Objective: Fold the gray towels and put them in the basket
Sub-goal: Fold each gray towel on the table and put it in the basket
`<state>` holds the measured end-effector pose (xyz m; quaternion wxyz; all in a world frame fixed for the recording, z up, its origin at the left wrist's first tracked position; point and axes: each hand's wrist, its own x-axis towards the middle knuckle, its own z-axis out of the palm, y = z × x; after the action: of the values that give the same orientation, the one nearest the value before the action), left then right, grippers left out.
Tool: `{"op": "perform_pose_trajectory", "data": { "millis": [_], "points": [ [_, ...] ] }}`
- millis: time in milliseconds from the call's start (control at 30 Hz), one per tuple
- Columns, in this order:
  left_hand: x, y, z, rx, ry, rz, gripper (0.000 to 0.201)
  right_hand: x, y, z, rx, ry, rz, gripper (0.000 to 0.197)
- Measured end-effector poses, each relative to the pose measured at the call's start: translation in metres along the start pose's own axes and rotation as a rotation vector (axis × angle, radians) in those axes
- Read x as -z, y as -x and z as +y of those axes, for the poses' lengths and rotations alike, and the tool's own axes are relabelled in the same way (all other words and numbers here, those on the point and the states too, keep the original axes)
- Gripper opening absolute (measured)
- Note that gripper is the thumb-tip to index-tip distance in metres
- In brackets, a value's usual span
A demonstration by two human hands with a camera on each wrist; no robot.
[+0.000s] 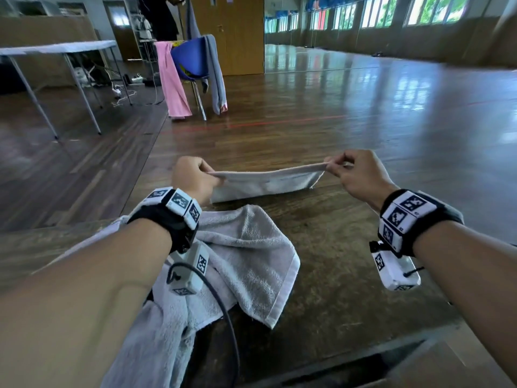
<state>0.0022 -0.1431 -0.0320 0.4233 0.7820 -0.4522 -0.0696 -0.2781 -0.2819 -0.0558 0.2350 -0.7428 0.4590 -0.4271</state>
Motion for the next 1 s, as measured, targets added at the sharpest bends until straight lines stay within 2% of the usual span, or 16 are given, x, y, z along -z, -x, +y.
{"op": "perform_pose_trajectory", "data": {
  "millis": [67,100,267,300,433,533,600,667,833,1000],
  "points": [
    [-0.001,-0.001,0.002,-0.029,0.023,0.086,0.026,-0.002,0.001,-0.004,0.019,0.001,0.02,0.005],
    [0.0,-0.001,0.001,-0.034,0.003,0.075,0.027,-0.003,0.002,-0.004,0.021,0.013,0.014,0.005],
    [0.006,0.016,-0.018,-0.034,-0.319,-0.169,0.009,0.0,0.027,0.007,-0.026,0.238,-0.138,0.018],
    [0.008,0.022,-0.023,-0.037,-0.345,-0.194,0.012,0.002,0.036,0.01,-0.031,0.241,-0.156,0.017],
    [0.021,0.046,-0.035,-0.118,-0.366,-0.249,0.018,0.014,0.074,0.01,-0.02,0.188,-0.157,0.018],
    [0.038,0.065,-0.038,-0.162,-0.319,-0.285,0.007,0.033,0.105,0.0,0.0,0.118,-0.146,0.017],
    [0.051,0.078,-0.036,-0.167,-0.27,-0.335,0.036,0.051,0.122,-0.011,0.027,0.1,-0.129,0.015],
    [0.063,0.09,-0.031,-0.191,-0.226,-0.372,0.049,0.069,0.136,-0.025,0.052,0.091,-0.157,0.014],
    [0.089,0.118,-0.012,-0.109,-0.104,-0.638,0.055,0.119,0.164,-0.051,0.059,0.129,-0.322,0.015],
    [0.109,0.146,0.014,0.067,0.033,-0.856,0.062,0.165,0.179,-0.067,-0.142,0.018,-0.59,0.014]
  ]
}}
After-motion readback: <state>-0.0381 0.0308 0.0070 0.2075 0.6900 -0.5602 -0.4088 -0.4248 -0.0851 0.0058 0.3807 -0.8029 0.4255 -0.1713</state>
